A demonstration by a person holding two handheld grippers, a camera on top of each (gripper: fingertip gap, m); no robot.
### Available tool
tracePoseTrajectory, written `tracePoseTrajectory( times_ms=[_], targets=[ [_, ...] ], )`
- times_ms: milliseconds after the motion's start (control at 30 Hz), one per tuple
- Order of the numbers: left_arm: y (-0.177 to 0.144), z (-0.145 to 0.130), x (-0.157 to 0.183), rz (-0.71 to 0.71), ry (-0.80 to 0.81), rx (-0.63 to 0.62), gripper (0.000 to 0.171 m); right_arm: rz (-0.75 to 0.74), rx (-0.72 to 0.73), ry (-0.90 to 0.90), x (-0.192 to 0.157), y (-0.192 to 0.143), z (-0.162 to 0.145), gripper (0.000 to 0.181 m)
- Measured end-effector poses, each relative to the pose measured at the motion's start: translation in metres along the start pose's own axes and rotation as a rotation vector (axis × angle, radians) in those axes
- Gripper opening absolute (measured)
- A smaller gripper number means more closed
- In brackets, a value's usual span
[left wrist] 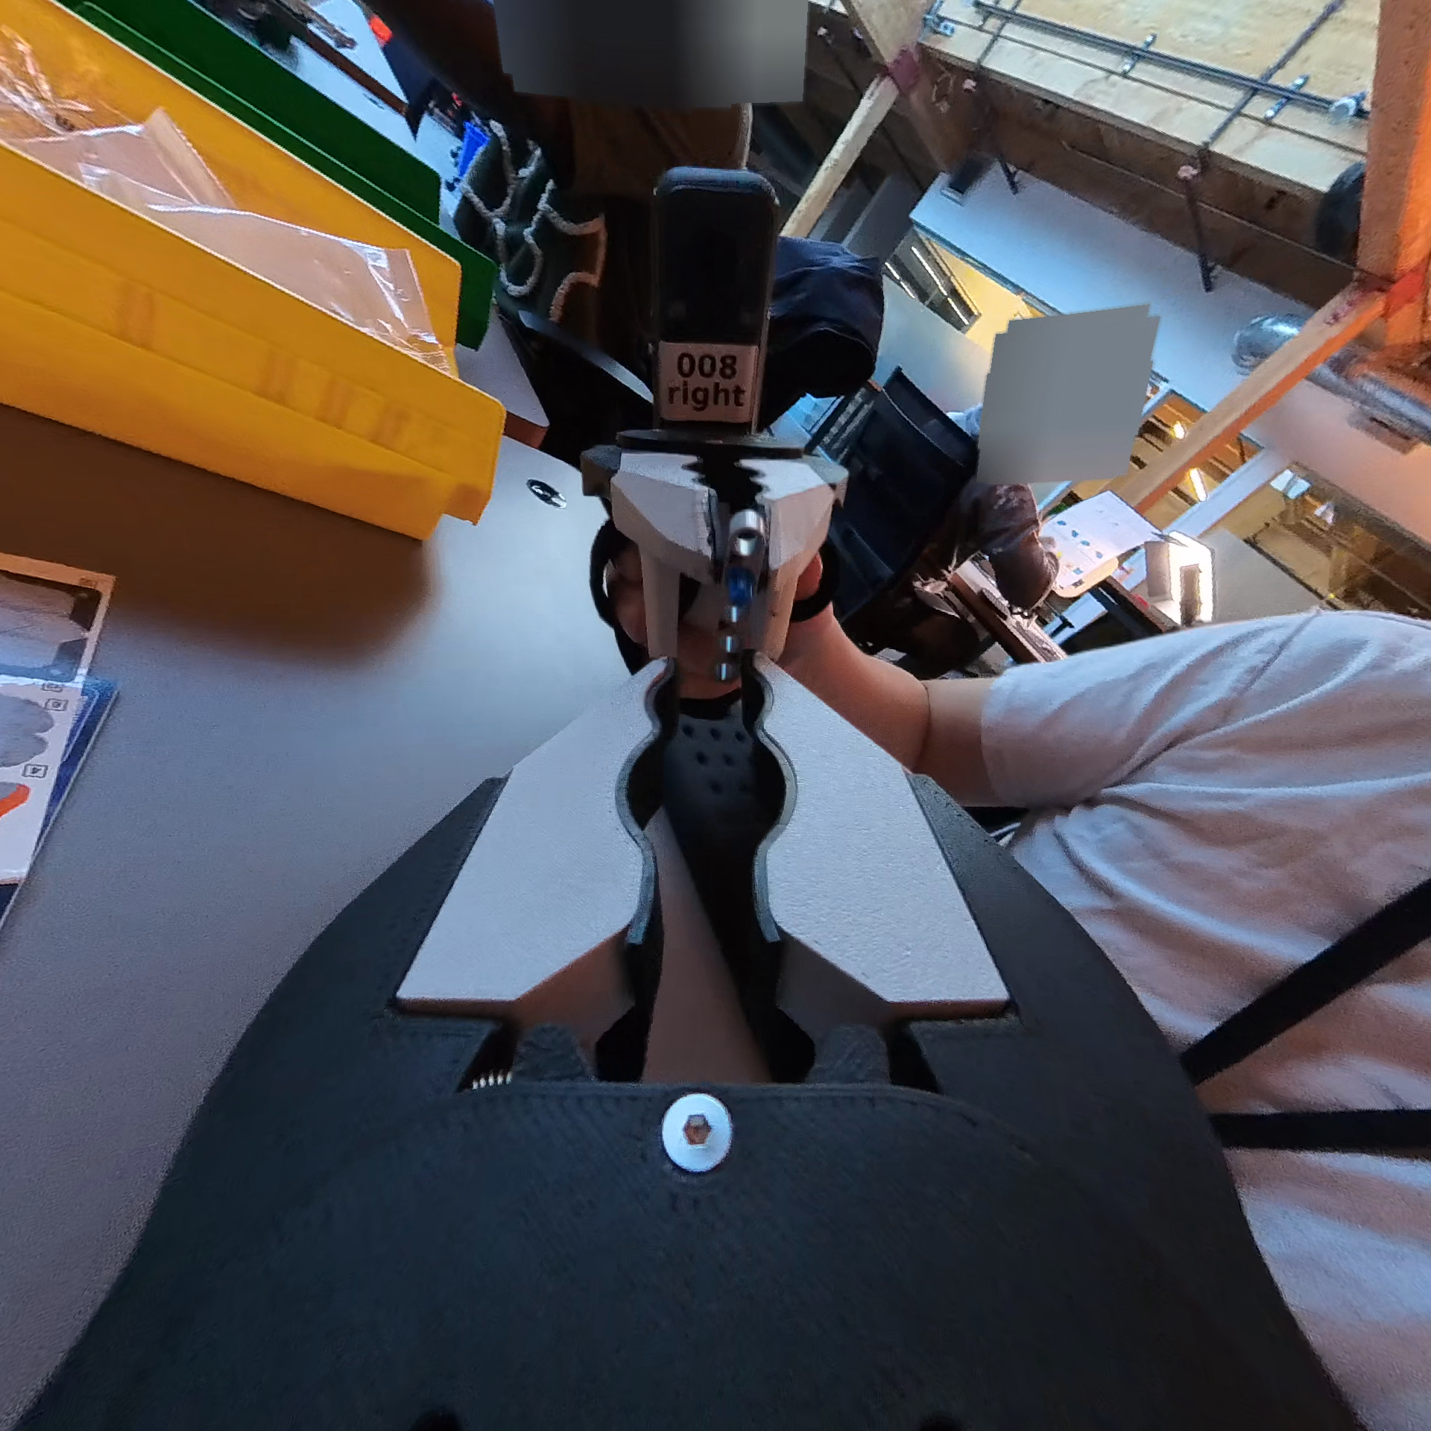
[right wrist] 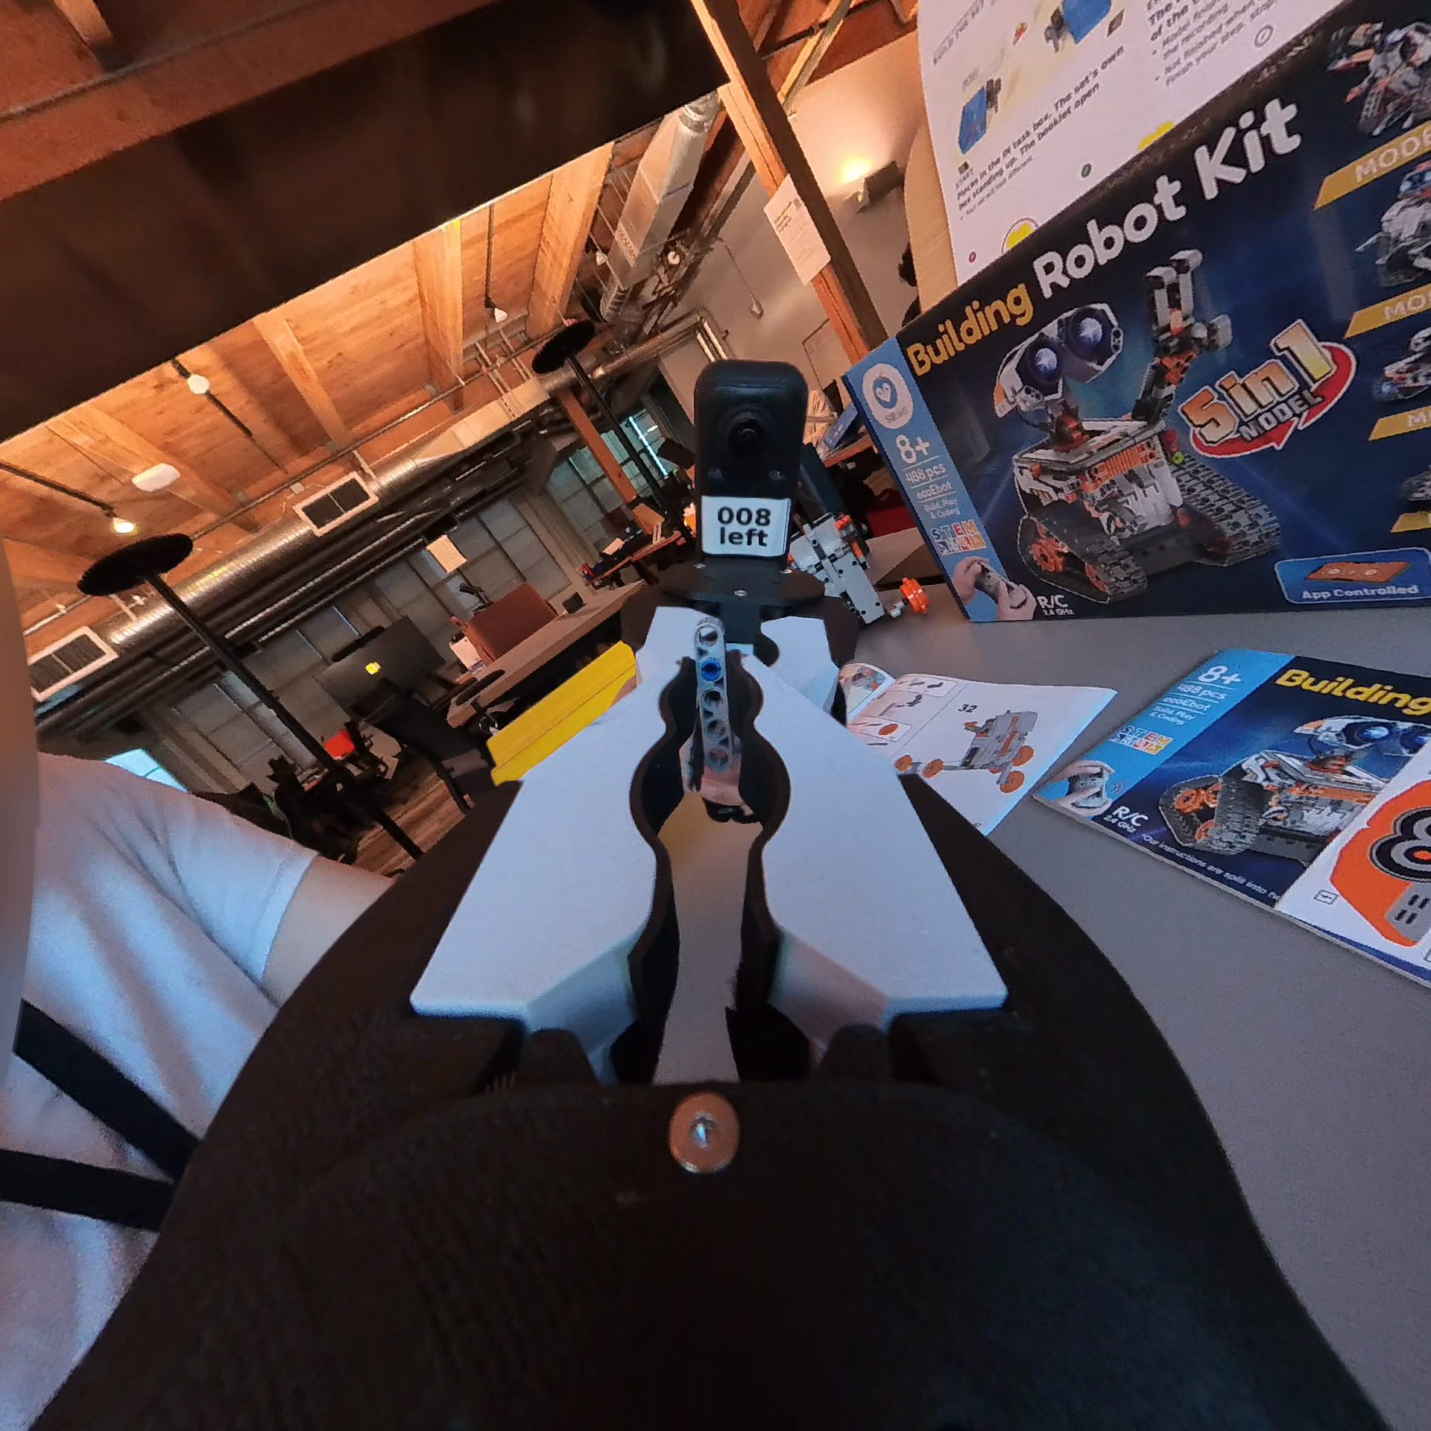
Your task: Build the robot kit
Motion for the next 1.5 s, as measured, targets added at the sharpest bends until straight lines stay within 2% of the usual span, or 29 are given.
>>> tracePoseTrajectory(
  times_ms=[67,367,467,767,833,900,1033,1067,1133,1200,1233,1367,1433,1500],
  targets=[
    [0.000,0.000,-0.002,0.001,-0.001,0.006,0.004,-0.004,0.008,0.013,0.005,0.001,-0.001,0.006],
    [-0.010,-0.004,-0.001,0.034,-0.019,-0.052,0.003,0.068,-0.072,0.034,0.013,0.011,-0.004,0.015],
    [-0.012,-0.004,-0.003,0.048,-0.026,-0.053,0.004,0.038,-0.098,0.022,0.016,0.012,-0.002,0.007],
    [-0.015,-0.010,-0.011,0.117,-0.050,-0.095,0.004,0.008,-0.219,-0.040,0.025,0.017,-0.002,0.006],
    [-0.022,-0.011,-0.015,0.166,-0.081,-0.083,0.006,-0.009,-0.244,-0.069,0.031,0.021,0.003,0.006],
    [-0.036,-0.020,-0.026,0.294,-0.146,-0.122,0.027,-0.016,-0.204,-0.075,0.039,0.022,0.018,0.006],
    [-0.059,-0.049,-0.045,0.474,-0.283,-0.284,0.021,0.073,-0.088,-0.010,0.057,0.026,0.047,0.006],
    [-0.061,-0.052,-0.050,0.508,-0.265,-0.316,0.019,0.103,-0.075,-0.006,0.061,0.027,0.048,0.006],
    [-0.056,-0.059,-0.056,0.535,-0.118,-0.411,0.021,0.145,-0.062,0.004,0.070,0.027,0.041,0.006],
    [-0.047,-0.068,-0.062,0.538,0.026,-0.473,0.031,0.134,-0.099,0.030,0.079,0.024,0.027,0.006],
    [-0.043,-0.072,-0.063,0.520,0.024,-0.491,0.037,0.104,-0.121,0.035,0.083,0.021,0.021,0.007],
    [-0.034,-0.072,-0.064,0.441,-0.008,-0.472,0.037,0.081,-0.192,0.022,0.087,0.017,0.011,0.007],
    [-0.033,-0.075,-0.063,0.426,0.010,-0.489,0.034,0.076,-0.243,0.032,0.091,0.018,0.006,0.006],
    [-0.034,-0.078,-0.063,0.419,0.015,-0.500,0.023,0.033,-0.342,0.023,0.098,0.018,-0.004,0.007]
  ],
)
Point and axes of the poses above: each gripper's, where its closed fingertips meet, y out along the fingers, z out of its top, x = y × z across the jaws, the point moved 8 cm from there along -y, back along the fingers, and after that the axes turned 5 degrees about -z, right-handed, at the moved point
